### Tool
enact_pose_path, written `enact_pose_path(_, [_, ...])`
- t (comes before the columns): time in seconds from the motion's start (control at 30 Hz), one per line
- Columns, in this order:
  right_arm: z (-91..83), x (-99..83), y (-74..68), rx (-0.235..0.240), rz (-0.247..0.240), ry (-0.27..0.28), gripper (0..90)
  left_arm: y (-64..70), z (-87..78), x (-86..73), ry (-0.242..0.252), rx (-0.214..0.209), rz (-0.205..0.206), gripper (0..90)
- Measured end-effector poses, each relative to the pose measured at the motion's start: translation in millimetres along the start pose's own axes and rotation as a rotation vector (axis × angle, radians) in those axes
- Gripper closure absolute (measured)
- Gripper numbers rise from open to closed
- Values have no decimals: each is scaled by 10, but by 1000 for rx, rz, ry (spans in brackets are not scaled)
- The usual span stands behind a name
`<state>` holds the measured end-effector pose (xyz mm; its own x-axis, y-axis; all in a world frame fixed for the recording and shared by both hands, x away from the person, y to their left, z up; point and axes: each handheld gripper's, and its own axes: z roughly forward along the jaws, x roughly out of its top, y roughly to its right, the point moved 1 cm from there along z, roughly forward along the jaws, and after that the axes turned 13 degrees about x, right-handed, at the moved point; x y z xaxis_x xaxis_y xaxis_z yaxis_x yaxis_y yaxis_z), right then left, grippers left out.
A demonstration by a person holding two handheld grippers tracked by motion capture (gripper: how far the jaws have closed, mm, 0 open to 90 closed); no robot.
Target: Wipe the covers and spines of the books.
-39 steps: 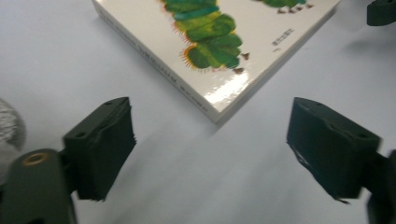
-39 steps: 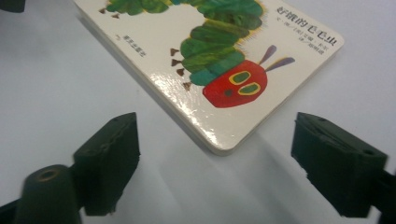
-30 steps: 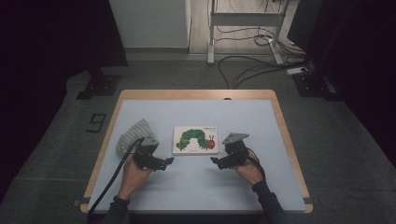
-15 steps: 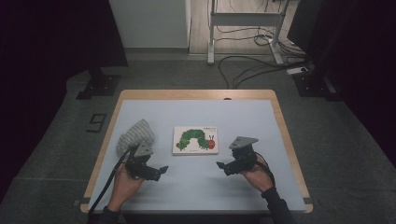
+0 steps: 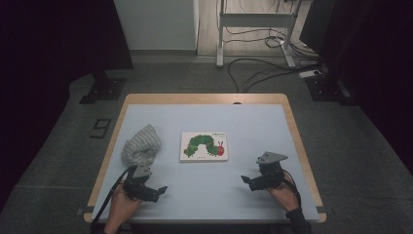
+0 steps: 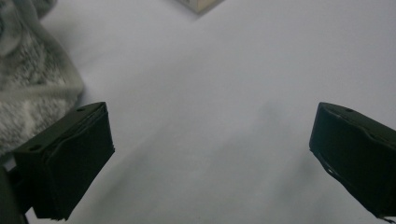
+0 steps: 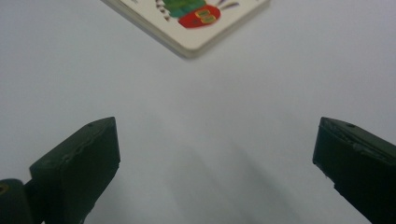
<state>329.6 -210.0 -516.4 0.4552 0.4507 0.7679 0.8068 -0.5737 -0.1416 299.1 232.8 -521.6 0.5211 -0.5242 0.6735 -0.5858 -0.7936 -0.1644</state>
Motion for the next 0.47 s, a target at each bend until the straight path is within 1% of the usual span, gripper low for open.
enact_pose_path(0.1, [51, -112, 40, 0, 33, -5, 0, 13, 67, -37, -18, -8, 6, 0])
enact_pose_path(0.17, [85, -167, 55, -4, 43, -15, 0, 33, 128, -65, -30, -17, 10, 0])
enact_pose_path(0.2, [109, -202, 61, -7, 49, -24, 0, 38, 127, -69, -23, -13, 9, 0])
enact_pose_path(0.27, [140, -232, 74, -9, 61, -50, 0, 38, 129, -71, -23, -14, 9, 0])
enact_pose_path(0.37, [155, -229, 60, -20, 48, -64, 0, 40, 130, -73, -22, -14, 9, 0])
enact_pose_path(0.47, [154, -234, 62, -16, 52, -57, 0, 40, 130, -73, -22, -13, 10, 0])
